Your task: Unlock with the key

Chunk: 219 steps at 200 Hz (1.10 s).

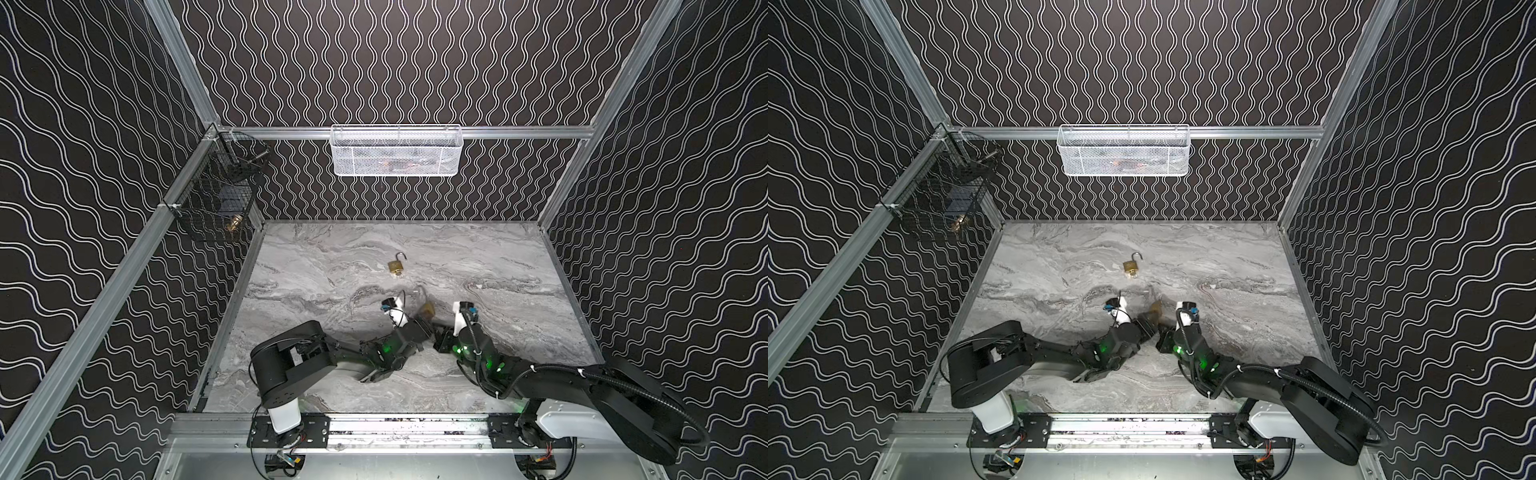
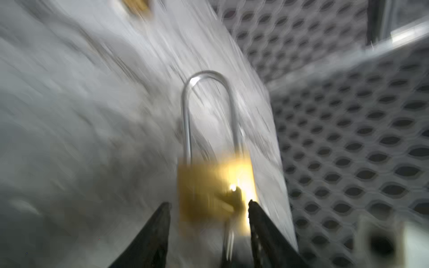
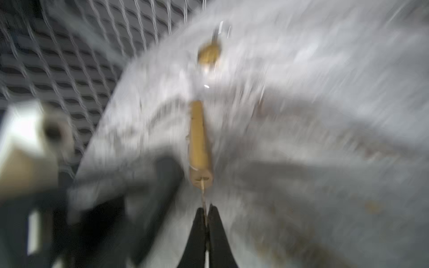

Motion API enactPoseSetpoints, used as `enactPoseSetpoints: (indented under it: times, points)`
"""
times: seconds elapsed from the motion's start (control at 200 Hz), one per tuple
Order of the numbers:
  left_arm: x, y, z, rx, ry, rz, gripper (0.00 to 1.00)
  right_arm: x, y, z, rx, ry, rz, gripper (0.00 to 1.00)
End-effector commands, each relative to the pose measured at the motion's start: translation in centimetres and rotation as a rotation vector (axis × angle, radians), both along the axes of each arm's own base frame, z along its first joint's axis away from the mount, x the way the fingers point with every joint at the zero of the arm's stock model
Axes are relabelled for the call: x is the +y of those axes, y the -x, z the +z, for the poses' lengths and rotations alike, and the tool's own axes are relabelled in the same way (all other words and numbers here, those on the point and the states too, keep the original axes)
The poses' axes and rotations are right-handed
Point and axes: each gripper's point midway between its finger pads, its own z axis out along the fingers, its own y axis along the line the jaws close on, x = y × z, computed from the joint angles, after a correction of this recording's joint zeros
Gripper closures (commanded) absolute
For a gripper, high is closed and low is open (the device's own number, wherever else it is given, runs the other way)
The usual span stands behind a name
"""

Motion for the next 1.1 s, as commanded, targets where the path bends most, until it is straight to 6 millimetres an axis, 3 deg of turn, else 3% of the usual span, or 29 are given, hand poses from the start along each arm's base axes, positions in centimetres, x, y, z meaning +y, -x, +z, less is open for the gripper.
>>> enactPoseSetpoints:
  times: [0.0,0.175,0.245,0.35,0.415,0.47,0.546,0.696,0.911,1.091]
  points:
    - [-1.9,2.2,0.1,0.011,0.027,-0.175,0.84,-0.1,-1.4,3.2,-0.079,-0.093,-0.074,1.0]
    - [-1.9,2.2,-0.2,0.015,0.063,-0.167,0.84,2.2,-1.2,3.0,-0.09,-0.124,0.029,1.0]
    - [-0.6,1.8,0.2,0.013,0.008,-0.137,0.81,1.1,-0.9,2.3,-0.072,-0.111,-0.002,1.0]
    - [3.2,0.3,0.3,0.043,-0.172,-0.067,0.71,-1.9,-0.2,1.0,-0.04,-0.074,-0.085,1.0]
    - [3.8,-0.9,0.5,0.038,-0.27,-0.125,0.65,-4.1,0.1,0.9,-0.039,-0.073,-0.127,1.0]
    - [2.7,-2.4,0.8,0.019,-0.325,-0.242,0.56,-6.2,0.1,1.0,-0.031,-0.073,-0.183,1.0]
    - [0.5,-4.4,0.3,-0.008,-0.425,-0.438,0.37,-9.2,-0.2,0.7,0.013,-0.064,-0.257,1.0]
    - [-4.2,-7.2,-1.7,0.01,-0.714,-0.749,0.25,-12.4,0.4,-0.7,0.114,-0.093,-0.315,1.0]
    - [-7.1,-7.5,-4.5,0.006,-1.005,-0.866,0.24,-12.9,2.4,-2.8,0.19,-0.174,-0.297,1.0]
    - [-8.4,-8.1,-6.2,-0.027,-1.096,-0.865,0.19,-12.6,3.2,-3.4,0.202,-0.171,-0.262,1.0]
